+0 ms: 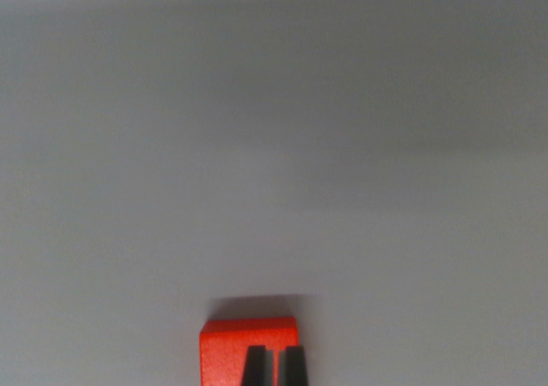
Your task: Reach red block
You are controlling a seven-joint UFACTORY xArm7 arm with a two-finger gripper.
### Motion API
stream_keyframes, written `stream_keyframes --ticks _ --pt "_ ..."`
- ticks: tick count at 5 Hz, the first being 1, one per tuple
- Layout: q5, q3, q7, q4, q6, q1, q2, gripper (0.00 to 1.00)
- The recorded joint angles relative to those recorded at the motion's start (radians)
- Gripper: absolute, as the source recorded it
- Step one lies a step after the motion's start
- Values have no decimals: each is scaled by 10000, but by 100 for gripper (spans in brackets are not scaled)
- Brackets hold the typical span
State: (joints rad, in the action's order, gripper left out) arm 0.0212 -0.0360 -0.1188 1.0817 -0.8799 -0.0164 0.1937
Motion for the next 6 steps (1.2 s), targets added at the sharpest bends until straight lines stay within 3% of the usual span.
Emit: stream_keyframes --ticks 1,2,3,4,5,6 --pt "34 -12 -72 -288 412 -34 146 0" --pt "34 -12 -72 -288 412 -34 146 0" --pt "67 -22 -140 -558 798 -66 284 0" --pt "67 -22 -140 -558 798 -66 284 0" --pt "96 -32 -202 -806 1153 -95 410 0" --pt "96 -32 -202 -806 1153 -95 410 0"
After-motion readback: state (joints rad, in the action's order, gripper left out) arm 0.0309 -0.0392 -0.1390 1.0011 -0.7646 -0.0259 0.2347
